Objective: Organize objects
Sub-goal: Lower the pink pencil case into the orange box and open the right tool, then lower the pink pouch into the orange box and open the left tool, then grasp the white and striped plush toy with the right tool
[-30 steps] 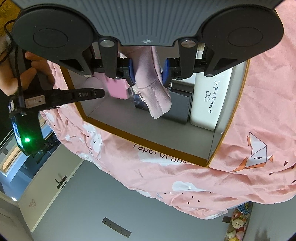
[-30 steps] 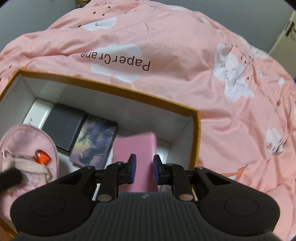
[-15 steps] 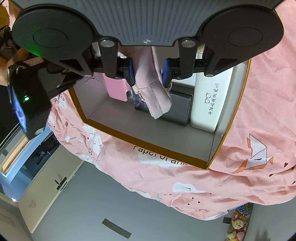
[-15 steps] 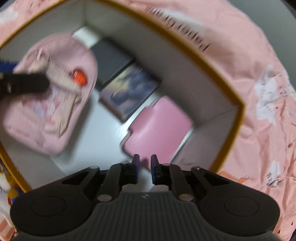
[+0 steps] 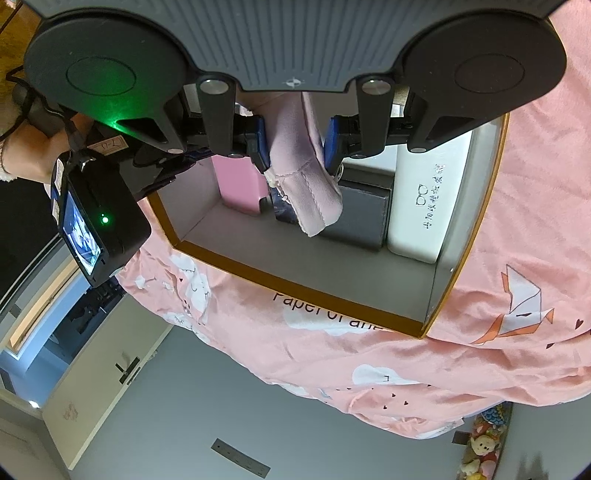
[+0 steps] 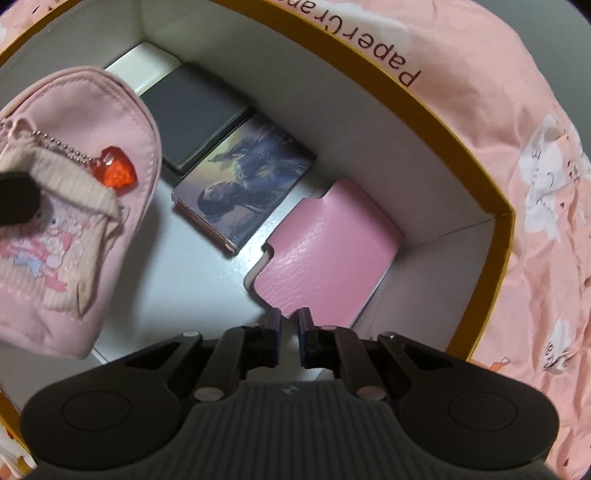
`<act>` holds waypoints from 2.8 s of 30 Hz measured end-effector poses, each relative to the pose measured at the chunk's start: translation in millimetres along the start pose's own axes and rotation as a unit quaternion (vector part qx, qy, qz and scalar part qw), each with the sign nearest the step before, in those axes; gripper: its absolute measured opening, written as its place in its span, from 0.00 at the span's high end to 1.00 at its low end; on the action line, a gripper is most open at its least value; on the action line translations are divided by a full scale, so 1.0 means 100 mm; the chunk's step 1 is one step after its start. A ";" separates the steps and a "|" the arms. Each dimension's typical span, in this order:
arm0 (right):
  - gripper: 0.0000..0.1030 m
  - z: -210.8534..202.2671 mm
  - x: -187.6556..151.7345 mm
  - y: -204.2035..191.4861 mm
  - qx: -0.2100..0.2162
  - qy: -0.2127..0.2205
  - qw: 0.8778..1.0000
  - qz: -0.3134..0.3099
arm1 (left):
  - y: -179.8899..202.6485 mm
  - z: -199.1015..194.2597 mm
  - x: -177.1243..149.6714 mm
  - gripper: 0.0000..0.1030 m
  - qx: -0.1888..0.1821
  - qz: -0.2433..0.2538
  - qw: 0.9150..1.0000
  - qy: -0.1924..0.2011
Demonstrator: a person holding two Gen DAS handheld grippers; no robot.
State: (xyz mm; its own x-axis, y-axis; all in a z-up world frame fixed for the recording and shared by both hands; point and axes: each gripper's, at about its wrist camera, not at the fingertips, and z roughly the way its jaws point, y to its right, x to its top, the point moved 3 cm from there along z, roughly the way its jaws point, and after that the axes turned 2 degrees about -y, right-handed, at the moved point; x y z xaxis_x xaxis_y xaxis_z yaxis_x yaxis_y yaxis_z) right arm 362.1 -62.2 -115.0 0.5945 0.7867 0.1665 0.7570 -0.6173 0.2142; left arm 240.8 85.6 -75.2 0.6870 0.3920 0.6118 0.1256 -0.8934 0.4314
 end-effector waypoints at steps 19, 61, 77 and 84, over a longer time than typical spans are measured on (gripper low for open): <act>0.79 -0.90 -0.87 0.90 0.026 0.245 0.911 0.331 | 0.70 0.57 0.27 0.67 -0.032 0.088 0.995 -0.026; 0.64 -0.70 -1.27 0.82 0.036 0.241 0.904 0.353 | 1.07 1.10 0.35 0.53 0.083 0.134 0.982 -0.104; 0.40 -1.42 -1.78 -0.08 0.024 0.315 0.908 0.275 | 1.04 -0.72 -0.36 0.53 0.052 0.163 0.985 -0.008; 0.41 -1.29 -1.90 -0.73 0.099 0.247 0.940 0.212 | 0.61 -0.77 -0.90 0.59 0.116 0.099 0.983 -0.107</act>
State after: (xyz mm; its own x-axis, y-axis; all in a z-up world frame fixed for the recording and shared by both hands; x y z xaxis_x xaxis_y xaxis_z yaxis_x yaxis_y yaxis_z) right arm 158.9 -166.2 -38.1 0.6926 0.3438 0.6341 0.5451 -0.8252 -0.1479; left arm 131.4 12.8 -52.4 0.8458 0.1733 0.5047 0.1177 -0.9831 0.1403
